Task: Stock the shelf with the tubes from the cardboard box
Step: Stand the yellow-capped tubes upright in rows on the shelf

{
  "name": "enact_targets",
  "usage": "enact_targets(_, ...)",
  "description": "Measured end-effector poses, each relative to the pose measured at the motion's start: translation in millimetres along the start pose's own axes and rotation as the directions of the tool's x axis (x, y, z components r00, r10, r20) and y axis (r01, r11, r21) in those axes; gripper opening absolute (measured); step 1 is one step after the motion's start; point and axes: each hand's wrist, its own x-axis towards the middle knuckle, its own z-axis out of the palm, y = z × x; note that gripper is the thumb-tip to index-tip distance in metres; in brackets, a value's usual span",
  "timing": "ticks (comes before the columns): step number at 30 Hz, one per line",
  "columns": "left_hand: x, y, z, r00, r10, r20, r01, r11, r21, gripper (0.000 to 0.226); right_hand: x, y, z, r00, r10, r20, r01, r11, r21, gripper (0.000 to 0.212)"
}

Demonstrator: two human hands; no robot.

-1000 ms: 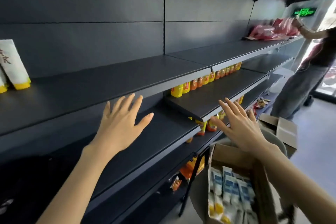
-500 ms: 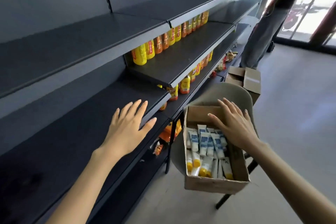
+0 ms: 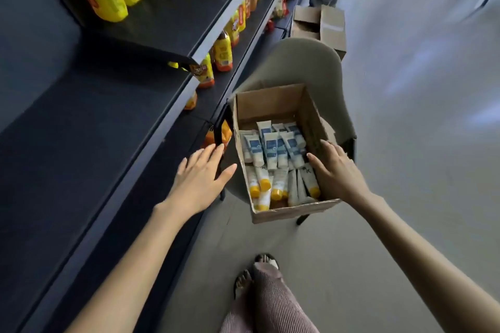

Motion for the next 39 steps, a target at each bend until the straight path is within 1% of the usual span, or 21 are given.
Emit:
enact_targets(5,33.7,-0.5,21.5,0.997,-0.004,0.075,0.004,1.000,0.006,0.063,31.9,19.0,31.5,0.994,0.070,0.082,-0.080,0.989,0.127,0.063)
enact_targets(8,54.4,-2.7,36.2,0.994,-0.026,0.109,0.026,1.000,0.004,0.062,53.0,26.5,56.6,0.985,0.109,0.136,-0.131,0.977,0.170,0.062)
enact_targets(13,82.8,-4.7,66.7,0.986,-0.050,0.161,0.052,0.999,-0.005,0.062,76.9,36.3,117.3,0.936,0.153,0.317,-0.217,0.960,0.177,0.055)
enact_targets(15,94.7,-5.0,80.1,0.982,-0.055,0.178,0.056,0.998,-0.002,0.062,88.4,38.9,141.5,0.901,0.213,0.377,-0.310,0.926,0.217,0.054)
enact_targets(19,112.1,-8.9,97.4,0.982,-0.057,0.182,0.060,0.998,-0.009,0.061,111.4,42.0,181.7,0.789,0.398,0.468,-0.565,0.770,0.297,0.055)
enact_targets(21,118.3,-12.4,102.6,0.985,-0.057,0.165,0.061,0.998,-0.017,0.062,121.2,44.4,197.9,0.732,0.458,0.504,-0.653,0.681,0.330,0.053)
enact_targets(23,123.1,-14.8,106.0,0.987,-0.060,0.148,0.064,0.998,-0.022,0.063,127.0,46.4,212.9,0.706,0.473,0.527,-0.692,0.619,0.371,0.046)
enact_targets(24,124.9,-15.2,107.2,0.988,-0.064,0.140,0.068,0.997,-0.027,0.063,128.6,47.4,220.6,0.704,0.471,0.532,-0.696,0.607,0.384,0.044)
enact_targets(28,124.4,-11.3,110.8,0.992,-0.058,0.113,0.068,0.994,-0.085,0.062,132.9,55.9,251.0,0.671,0.536,0.513,-0.734,0.577,0.357,0.056)
enact_targets(30,121.5,-7.3,113.2,0.994,-0.044,0.099,0.056,0.991,-0.125,0.062,134.2,57.3,255.3,0.646,0.555,0.524,-0.761,0.524,0.383,0.056)
enact_targets(32,119.4,-3.9,116.3,0.995,-0.044,0.093,0.058,0.985,-0.160,0.062,135.9,61.9,255.2,0.626,0.537,0.565,-0.779,0.461,0.426,0.050)
enact_targets(33,118.6,-2.5,118.1,0.995,-0.045,0.092,0.061,0.982,-0.176,0.062,137.0,63.4,251.4,0.607,0.512,0.608,-0.794,0.410,0.448,0.049)
enact_targets(36,116.2,1.8,122.1,0.997,-0.029,0.073,0.044,0.974,-0.223,0.060,136.0,68.9,231.4,0.513,0.372,0.774,-0.857,0.176,0.484,0.050)
enact_targets(38,115.8,6.1,122.6,0.998,-0.016,0.053,0.029,0.964,-0.265,0.059,130.0,72.5,216.0,0.499,0.280,0.820,-0.862,0.061,0.503,0.050)
enact_targets(39,116.1,8.5,122.4,0.999,-0.010,0.043,0.022,0.958,-0.287,0.058,125.1,74.1,209.9,0.514,0.251,0.820,-0.852,0.040,0.521,0.051)
